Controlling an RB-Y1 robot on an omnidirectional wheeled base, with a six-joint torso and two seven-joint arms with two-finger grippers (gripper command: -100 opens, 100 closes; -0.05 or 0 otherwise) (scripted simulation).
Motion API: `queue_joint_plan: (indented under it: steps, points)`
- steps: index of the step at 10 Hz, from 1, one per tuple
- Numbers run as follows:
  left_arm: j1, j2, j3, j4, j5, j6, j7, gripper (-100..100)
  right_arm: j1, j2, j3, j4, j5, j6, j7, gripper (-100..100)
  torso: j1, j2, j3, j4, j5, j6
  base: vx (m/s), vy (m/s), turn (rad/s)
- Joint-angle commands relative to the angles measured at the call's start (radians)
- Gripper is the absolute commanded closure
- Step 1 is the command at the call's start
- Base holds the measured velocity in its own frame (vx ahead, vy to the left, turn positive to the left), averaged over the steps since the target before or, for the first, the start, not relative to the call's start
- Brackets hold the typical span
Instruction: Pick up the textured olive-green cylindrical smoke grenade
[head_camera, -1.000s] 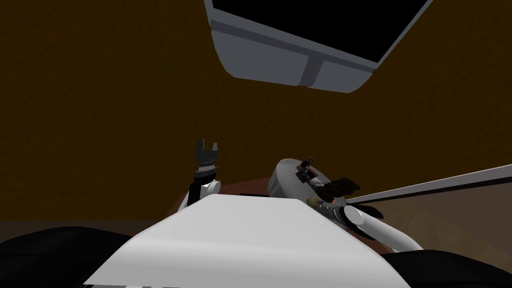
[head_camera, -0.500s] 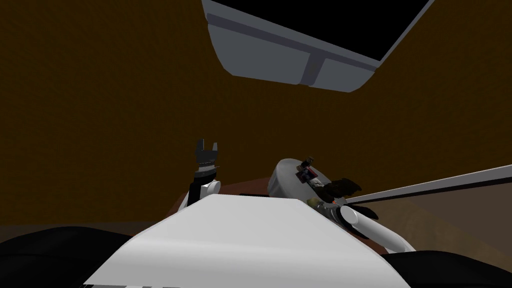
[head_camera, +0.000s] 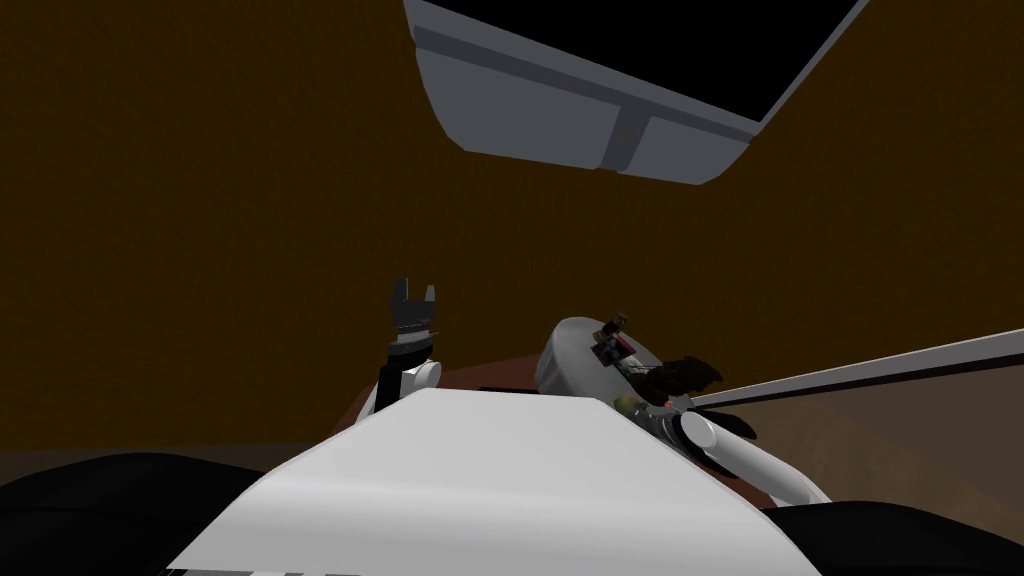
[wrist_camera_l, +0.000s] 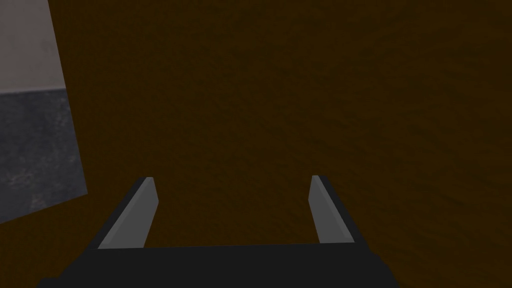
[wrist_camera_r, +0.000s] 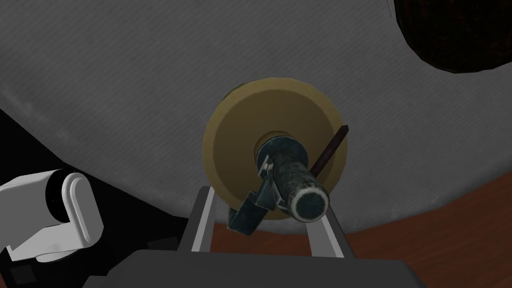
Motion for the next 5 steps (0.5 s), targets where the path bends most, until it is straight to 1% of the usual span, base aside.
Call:
queue_joint_plan:
  steps: [1, 2, 3, 4, 5]
  points:
    - [0.000, 0.000, 0.000, 0.000, 0.000, 0.000, 0.000, 0, 0.015, -0.016, -0.009, -0.033, -0.013, 0.026, -0.018, 100, 0.000, 0.000, 0.000, 0.000, 0.000, 0.000, -0.010, 0.006, 0.018]
    - [0.000, 0.000, 0.000, 0.000, 0.000, 0.000, 0.000, 0, 0.018, -0.019, -0.010, -0.040, -0.015, 0.032, -0.023, 100, 0.000, 0.001, 0.000, 0.000, 0.001, 0.000, -0.015, 0.004, 0.016]
    - [0.000, 0.000, 0.000, 0.000, 0.000, 0.000, 0.000, 0, 0.027, -0.029, -0.015, -0.061, -0.023, 0.049, -0.036, 100, 0.001, 0.001, 0.001, 0.000, 0.001, 0.000, -0.015, 0.003, 0.012]
    - [0.000, 0.000, 0.000, 0.000, 0.000, 0.000, 0.000, 0, 0.021, -0.024, -0.012, -0.046, -0.019, 0.036, -0.025, 100, 0.001, 0.001, 0.001, 0.000, 0.001, 0.000, -0.007, 0.001, 0.003]
    - [0.000, 0.000, 0.000, 0.000, 0.000, 0.000, 0.000, 0, 0.022, -0.025, -0.013, -0.049, -0.019, 0.039, -0.028, 0, 0.001, 0.001, 0.001, 0.000, 0.001, 0.000, 0.000, 0.000, 0.000]
